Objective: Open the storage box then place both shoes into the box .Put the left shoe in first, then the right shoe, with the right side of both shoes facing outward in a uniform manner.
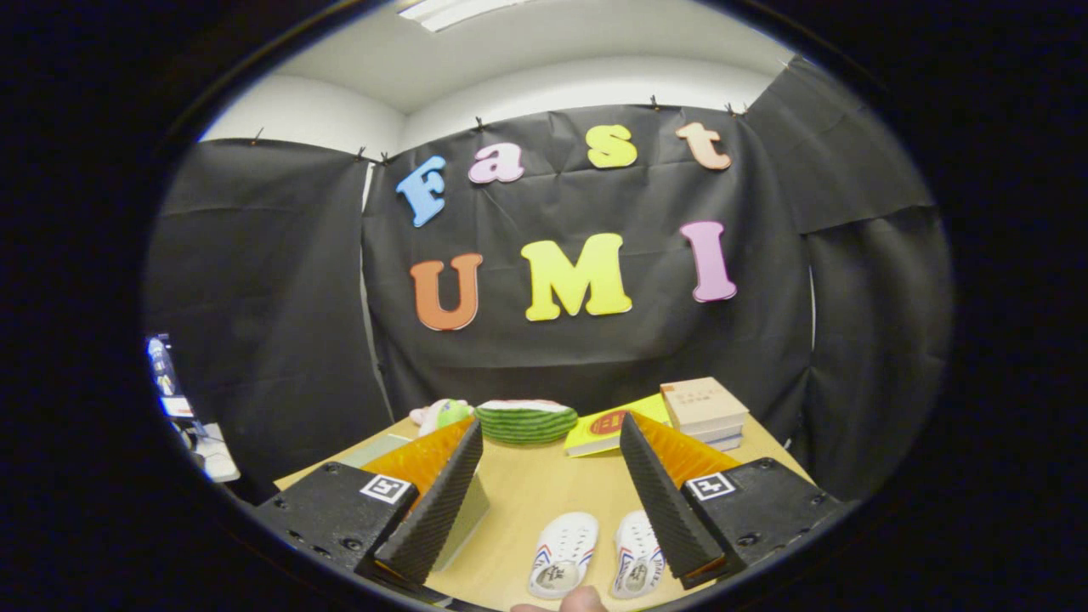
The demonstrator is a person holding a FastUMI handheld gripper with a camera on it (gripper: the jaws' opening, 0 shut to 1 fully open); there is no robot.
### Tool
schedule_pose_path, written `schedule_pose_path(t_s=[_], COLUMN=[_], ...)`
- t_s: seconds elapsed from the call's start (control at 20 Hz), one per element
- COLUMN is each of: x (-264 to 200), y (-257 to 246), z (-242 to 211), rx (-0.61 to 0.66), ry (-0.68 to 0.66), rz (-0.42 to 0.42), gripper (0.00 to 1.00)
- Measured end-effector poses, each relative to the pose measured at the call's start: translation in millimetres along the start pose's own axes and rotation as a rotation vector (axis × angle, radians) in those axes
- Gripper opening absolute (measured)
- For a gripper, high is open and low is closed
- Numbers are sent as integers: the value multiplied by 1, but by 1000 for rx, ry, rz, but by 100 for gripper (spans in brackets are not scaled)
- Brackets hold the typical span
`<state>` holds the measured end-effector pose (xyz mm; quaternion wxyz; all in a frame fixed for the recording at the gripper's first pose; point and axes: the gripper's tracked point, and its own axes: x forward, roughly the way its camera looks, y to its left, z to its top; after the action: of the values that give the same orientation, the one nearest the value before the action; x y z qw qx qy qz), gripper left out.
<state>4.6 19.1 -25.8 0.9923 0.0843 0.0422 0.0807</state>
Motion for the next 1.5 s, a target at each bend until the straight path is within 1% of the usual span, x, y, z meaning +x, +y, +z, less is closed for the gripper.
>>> schedule_pose_path(t_s=[0.2, 0.35, 0.45, 0.55, 0.7, 0.85, 1.0, 1.1, 1.35, 1.45, 1.5], x=[11, 23, 27, 32, 45, 58, 70, 75, 78, 86, 88], y=[13, 35, 55, 71, 92, 103, 104, 108, 130, 136, 134], z=[-21, -53, -75, -101, -133, -164, -187, -196, -209, -209, -208], rx=[37, 86, 145, 230, 347, 422, 477, 539, 661, 669, 676], ry=[78, 185, 261, 344, 458, 554, 617, 654, 727, 737, 732], rz=[89, 188, 269, 343, 413, 442, 443, 460, 527, 518, 510], gripper=[100, 100, 100, 100, 100, 100, 99, 97, 74, 46, 38])
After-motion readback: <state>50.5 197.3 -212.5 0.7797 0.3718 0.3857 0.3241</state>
